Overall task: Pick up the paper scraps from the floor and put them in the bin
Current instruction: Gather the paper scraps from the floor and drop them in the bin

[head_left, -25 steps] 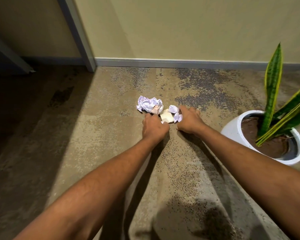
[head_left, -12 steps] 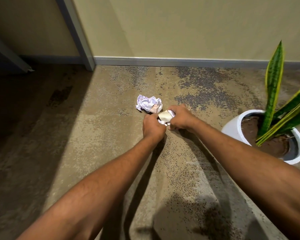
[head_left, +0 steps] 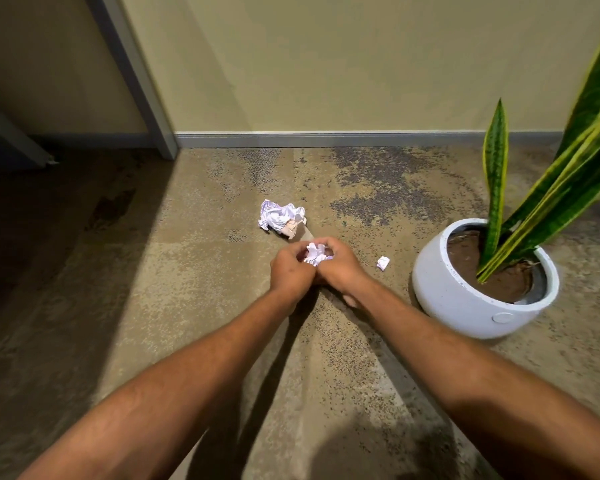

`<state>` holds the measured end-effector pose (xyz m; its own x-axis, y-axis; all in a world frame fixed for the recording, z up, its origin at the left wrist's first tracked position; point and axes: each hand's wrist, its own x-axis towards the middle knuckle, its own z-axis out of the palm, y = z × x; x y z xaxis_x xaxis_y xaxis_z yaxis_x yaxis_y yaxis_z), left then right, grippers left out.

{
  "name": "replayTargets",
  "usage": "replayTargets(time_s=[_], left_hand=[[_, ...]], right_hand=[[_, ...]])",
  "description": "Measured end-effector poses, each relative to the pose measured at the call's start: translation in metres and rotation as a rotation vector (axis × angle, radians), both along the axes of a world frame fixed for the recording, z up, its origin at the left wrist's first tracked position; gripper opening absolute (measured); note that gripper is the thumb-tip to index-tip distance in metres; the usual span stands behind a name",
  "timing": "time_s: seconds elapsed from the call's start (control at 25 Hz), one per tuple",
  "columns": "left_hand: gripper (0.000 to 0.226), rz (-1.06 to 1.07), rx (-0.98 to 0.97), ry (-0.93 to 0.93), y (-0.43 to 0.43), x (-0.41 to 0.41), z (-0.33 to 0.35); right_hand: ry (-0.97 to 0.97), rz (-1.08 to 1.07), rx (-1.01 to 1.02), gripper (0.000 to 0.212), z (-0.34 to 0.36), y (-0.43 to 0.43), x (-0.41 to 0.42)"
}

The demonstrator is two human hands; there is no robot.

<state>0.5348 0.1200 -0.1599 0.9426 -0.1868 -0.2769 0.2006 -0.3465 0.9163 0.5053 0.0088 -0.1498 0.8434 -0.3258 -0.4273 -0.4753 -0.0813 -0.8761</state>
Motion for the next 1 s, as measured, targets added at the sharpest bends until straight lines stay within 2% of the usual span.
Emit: replayTargets(time_s=[0.12,0.32,0.52,0.76,1.0], left_hand=[[0.039,-0.053,-0.061,0.020,0.006,-0.008,0.005],[0.034,-0.113,-0.127,0.033,0.001,-0.024,0.036],[0.033,-0.209,-0.269,0.010,-0.022,-0.045,0.083],[0.031,-0.380,-0.361,-0.049,-0.087,-0.096,0.144],[0.026,-0.526,-0.439,0.001,-0.192,-0.167,0.189]], right_hand=[[0.009,-0.081,0.183,0.053,0.008,-0.003,-0.017],[-0.009,-0.126,0.178,0.059,0.040,-0.019,-0.046],[-0.149,-0.206,0.268,0.055,0.088,-0.043,-0.088],[-0.332,-0.346,0.359,0.051,0.151,-0.094,-0.163],[-0.432,-0.545,0.353,0.056,0.201,-0.171,-0.255]])
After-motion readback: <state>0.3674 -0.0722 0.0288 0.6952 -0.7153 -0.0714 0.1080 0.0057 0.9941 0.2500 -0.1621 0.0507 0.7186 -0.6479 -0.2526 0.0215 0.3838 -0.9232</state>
